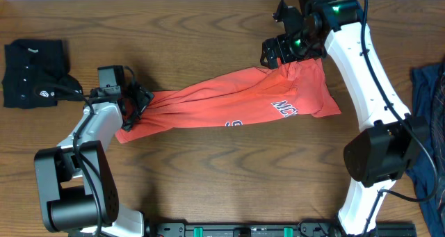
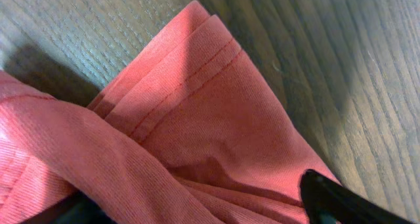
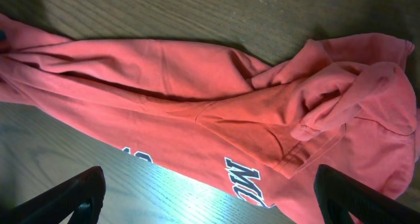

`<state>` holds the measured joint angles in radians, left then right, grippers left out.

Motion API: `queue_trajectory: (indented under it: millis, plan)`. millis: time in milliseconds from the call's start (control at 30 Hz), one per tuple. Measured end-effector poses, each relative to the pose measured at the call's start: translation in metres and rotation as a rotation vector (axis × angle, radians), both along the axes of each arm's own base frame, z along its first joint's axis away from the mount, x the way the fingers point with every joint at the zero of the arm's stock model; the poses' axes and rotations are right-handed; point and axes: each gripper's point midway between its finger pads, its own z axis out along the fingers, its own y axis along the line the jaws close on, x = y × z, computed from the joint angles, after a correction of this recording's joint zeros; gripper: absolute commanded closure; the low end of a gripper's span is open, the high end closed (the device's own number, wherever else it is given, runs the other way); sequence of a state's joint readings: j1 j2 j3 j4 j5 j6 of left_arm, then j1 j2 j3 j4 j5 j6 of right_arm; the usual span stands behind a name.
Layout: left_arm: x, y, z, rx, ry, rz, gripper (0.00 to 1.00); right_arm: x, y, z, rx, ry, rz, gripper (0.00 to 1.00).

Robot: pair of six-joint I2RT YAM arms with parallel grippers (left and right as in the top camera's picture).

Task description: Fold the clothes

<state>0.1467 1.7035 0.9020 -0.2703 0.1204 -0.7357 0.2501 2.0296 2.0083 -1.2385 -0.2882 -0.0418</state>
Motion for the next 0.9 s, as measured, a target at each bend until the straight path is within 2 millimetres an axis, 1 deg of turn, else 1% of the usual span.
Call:
queue_trajectory:
  millis: [100, 133, 200, 300, 367, 400, 467, 533, 567, 633, 700, 800, 900]
  plan:
    - [-0.001, -0.001, 0.005, -0.006, -0.006, -0.002, 0.12, -0.002, 0.000, -0.001, -0.002, 0.007, 0.000, 0.01]
    - [-0.002, -0.002, 0.012, -0.007, -0.017, -0.006, 0.12, -0.002, -0.001, -0.001, -0.003, 0.010, 0.000, 0.01]
    - [-0.002, -0.002, 0.032, -0.002, -0.056, -0.008, 0.12, -0.004, -0.001, -0.001, -0.004, 0.016, 0.000, 0.01]
    - [-0.005, -0.003, 0.068, 0.015, -0.133, -0.024, 0.12, -0.004, -0.001, -0.001, -0.005, 0.016, 0.000, 0.01]
    - [-0.013, -0.003, 0.089, 0.032, -0.165, -0.038, 0.12, -0.004, -0.001, -0.002, -0.004, 0.017, 0.000, 0.01]
    - [-0.019, -0.003, 0.096, 0.040, -0.164, -0.041, 0.12, -0.004, -0.001, -0.004, -0.006, 0.022, 0.000, 0.01]
    - [-0.033, 0.001, 0.103, 0.055, -0.143, -0.035, 0.12, -0.009, -0.002, -0.012, -0.011, 0.044, 0.000, 0.01]
    - [-0.049, 0.007, 0.102, 0.063, -0.096, -0.013, 0.12, -0.016, -0.004, -0.024, -0.020, 0.081, -0.001, 0.01]
    - [-0.058, 0.011, 0.097, 0.060, -0.058, 0.002, 0.12, -0.020, -0.005, -0.031, -0.026, 0.103, -0.002, 0.01]
    - [-0.070, 0.018, 0.089, 0.055, 0.001, 0.014, 0.08, -0.029, -0.008, -0.047, -0.037, 0.149, -0.005, 0.01]
    - [-0.073, 0.024, 0.083, 0.048, 0.028, 0.016, 0.01, -0.040, -0.010, -0.063, -0.048, 0.195, -0.009, 0.01]
    - [-0.076, 0.032, 0.072, 0.025, 0.060, 0.024, 0.02, -0.053, -0.014, -0.081, -0.062, 0.252, -0.012, 0.01]
    - [-0.074, 0.041, 0.060, -0.017, 0.073, 0.021, 0.02, -0.061, -0.016, -0.089, -0.070, 0.283, -0.012, 0.01]
